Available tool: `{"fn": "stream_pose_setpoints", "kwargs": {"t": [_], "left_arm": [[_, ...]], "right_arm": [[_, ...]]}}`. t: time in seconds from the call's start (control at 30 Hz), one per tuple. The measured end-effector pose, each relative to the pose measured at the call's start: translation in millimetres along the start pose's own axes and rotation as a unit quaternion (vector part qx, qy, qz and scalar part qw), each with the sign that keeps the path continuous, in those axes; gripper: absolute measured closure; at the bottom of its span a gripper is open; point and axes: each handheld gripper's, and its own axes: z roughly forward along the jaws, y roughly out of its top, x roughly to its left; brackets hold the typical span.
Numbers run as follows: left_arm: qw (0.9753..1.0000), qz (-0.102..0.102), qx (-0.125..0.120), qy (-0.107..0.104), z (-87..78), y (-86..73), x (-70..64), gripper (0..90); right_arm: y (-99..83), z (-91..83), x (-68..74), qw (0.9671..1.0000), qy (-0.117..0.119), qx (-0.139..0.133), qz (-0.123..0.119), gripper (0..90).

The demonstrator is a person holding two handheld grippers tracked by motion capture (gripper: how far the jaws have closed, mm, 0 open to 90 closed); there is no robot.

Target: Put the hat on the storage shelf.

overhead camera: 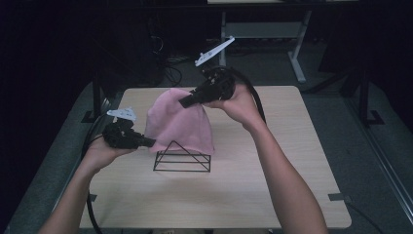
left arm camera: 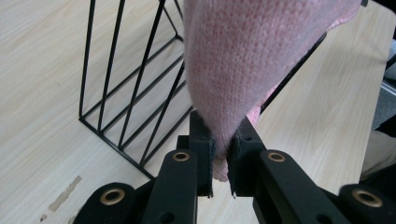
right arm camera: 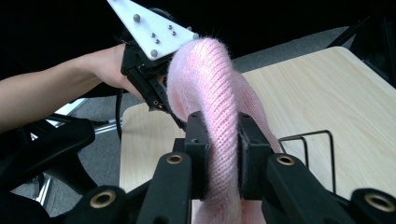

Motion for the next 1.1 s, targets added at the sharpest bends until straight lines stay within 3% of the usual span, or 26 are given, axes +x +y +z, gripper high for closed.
{"fn": "stream_pose_setpoints", "kwargs": {"t": [0.6, 1.1], "left_arm": [[0.9998, -0.012, 0.012, 0.004, 16.0, -25.4, 3.9, 82.0], [0.9986, -0.022, 0.048, 0.001, 36.5, -41.1, 8.7, 81.6]], "right_arm": [[-26.5, 24.8, -3.6, 0.9997, 0.022, 0.01, 0.003, 75.5], [-46.7, 46.2, -3.2, 0.9987, 0.041, 0.03, -0.002, 74.3]]}}
